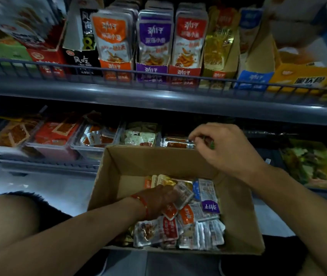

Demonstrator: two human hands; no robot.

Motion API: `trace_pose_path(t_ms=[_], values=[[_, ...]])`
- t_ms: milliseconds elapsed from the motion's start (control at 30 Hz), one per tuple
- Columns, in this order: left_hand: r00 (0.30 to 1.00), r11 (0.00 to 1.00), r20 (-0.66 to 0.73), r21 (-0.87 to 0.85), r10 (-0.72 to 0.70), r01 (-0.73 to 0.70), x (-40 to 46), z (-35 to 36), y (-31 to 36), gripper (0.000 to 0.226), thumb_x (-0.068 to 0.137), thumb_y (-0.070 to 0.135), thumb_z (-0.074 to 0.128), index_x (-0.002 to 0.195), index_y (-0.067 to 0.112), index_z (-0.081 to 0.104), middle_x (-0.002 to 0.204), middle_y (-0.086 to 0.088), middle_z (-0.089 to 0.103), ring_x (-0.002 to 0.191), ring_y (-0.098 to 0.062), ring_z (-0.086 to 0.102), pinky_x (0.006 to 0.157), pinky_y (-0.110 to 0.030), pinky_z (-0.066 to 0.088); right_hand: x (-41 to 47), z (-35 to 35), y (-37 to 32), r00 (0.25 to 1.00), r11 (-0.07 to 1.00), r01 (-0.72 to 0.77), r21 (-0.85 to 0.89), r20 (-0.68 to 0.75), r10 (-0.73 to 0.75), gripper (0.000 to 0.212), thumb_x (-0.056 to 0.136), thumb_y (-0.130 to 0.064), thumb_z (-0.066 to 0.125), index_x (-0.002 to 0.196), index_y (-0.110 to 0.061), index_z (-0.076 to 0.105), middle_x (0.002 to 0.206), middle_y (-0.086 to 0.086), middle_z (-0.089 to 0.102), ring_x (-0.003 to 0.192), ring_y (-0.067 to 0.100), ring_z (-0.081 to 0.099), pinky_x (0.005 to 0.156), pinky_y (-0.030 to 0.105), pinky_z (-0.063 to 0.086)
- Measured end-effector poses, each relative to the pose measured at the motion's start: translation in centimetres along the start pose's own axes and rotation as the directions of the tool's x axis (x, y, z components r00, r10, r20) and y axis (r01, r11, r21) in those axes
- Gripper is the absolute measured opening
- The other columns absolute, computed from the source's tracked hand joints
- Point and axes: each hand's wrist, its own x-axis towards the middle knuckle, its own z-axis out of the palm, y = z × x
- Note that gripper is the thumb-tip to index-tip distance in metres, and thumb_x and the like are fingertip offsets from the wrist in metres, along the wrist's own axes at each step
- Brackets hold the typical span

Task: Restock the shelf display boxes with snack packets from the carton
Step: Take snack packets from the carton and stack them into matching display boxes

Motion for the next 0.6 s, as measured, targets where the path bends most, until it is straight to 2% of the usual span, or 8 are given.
trace_pose_path(t_ms=[100, 167, 267, 367, 433, 500, 600], values=[[0.994, 0.985, 0.107, 0.172, 0.009, -0.028, 0.5, 1.8, -0.2, 0.100, 0.085, 0.004, 0.071, 0.160, 0.028, 0.009, 0.169, -0.003, 0.000, 0.154, -0.029, 0.009, 0.119, -0.050, 0.029, -0.2, -1.0, -0.2, 1.000, 0.998, -0.007, 0.064, 0.006, 0.006, 0.019, 0.100, -0.023, 0.059, 0.112, -0.023, 0.073, 0.104, -0.008, 0.071, 0.091, 0.002, 0.062, 0.085, 0.030, 0.055], [0.993, 0.976, 0.119, 0.213, 0.012, -0.037, 0.7, 1.8, 0.3, 0.111, 0.079, 0.003, 0.077, 0.160, 0.027, 0.006, 0.169, -0.003, -0.002, 0.154, -0.027, 0.005, 0.121, -0.049, 0.025, -0.6, -1.2, -0.3, 0.999, 0.997, -0.014, 0.072, 0.047, 0.011, 0.019, 0.100, -0.024, 0.059, 0.113, -0.024, 0.072, 0.101, -0.013, 0.067, 0.083, -0.004, 0.057, 0.081, 0.023, 0.050], [0.997, 0.971, 0.028, 0.227, 0.067, -0.072, 0.9, 1.6, 0.3, 0.087, 0.090, 0.001, 0.061, 0.160, 0.025, 0.015, 0.167, -0.004, 0.013, 0.150, -0.029, 0.021, 0.117, -0.048, 0.031, -0.7, -1.2, -0.2, 0.996, 0.997, -0.018, 0.078, 0.086, 0.011, 0.018, 0.101, -0.026, 0.058, 0.113, -0.025, 0.072, 0.099, -0.016, 0.065, 0.081, -0.005, 0.055, 0.078, 0.022, 0.050], [0.993, 0.968, -0.007, 0.222, 0.118, -0.114, 0.6, 1.6, -0.1, 0.072, 0.094, 0.020, 0.057, 0.157, 0.024, 0.022, 0.163, -0.008, 0.027, 0.141, -0.029, 0.033, 0.112, -0.047, 0.038, -0.6, -1.2, 0.0, 0.992, 0.996, -0.022, 0.092, 0.129, 0.010, 0.019, 0.101, -0.027, 0.057, 0.113, -0.027, 0.072, 0.104, -0.013, 0.070, 0.090, 0.000, 0.061, 0.082, 0.028, 0.055], [0.986, 0.984, -0.080, 0.115, 0.143, -0.134, 0.3, 1.1, -0.2, 0.059, 0.095, 0.029, 0.055, 0.151, 0.023, 0.036, 0.147, -0.009, 0.048, 0.128, -0.027, 0.046, 0.103, -0.043, 0.045, -0.6, -1.1, 0.2, 0.987, 0.994, -0.039, 0.100, 0.159, 0.022, 0.019, 0.101, -0.028, 0.058, 0.113, -0.028, 0.072, 0.103, -0.012, 0.071, 0.089, 0.000, 0.062, 0.080, 0.027, 0.055], [0.972, 0.992, -0.200, -0.008, 0.123, -0.128, -0.2, -0.3, 0.3, 0.042, 0.096, 0.031, 0.052, 0.138, 0.028, 0.050, 0.124, -0.003, 0.062, 0.112, -0.021, 0.054, 0.092, -0.034, 0.049, -0.5, -1.1, 0.4, 0.983, 0.993, -0.053, 0.104, 0.178, 0.033, 0.018, 0.101, -0.029, 0.058, 0.112, -0.029, 0.072, 0.102, -0.012, 0.071, 0.087, 0.000, 0.062, 0.078, 0.026, 0.054], [0.913, 0.954, -0.400, -0.296, -0.080, -0.046, -1.3, -3.5, 1.7, 0.018, 0.104, 0.027, 0.050, 0.115, 0.035, 0.062, 0.099, 0.021, 0.061, 0.096, -0.003, 0.061, 0.075, -0.010, 0.043, -0.5, -1.0, 0.9, 0.976, 0.993, -0.068, 0.101, 0.213, 0.045, 0.018, 0.101, -0.029, 0.060, 0.114, -0.030, 0.072, 0.103, -0.013, 0.070, 0.087, -0.002, 0.061, 0.073, 0.017, 0.048]])
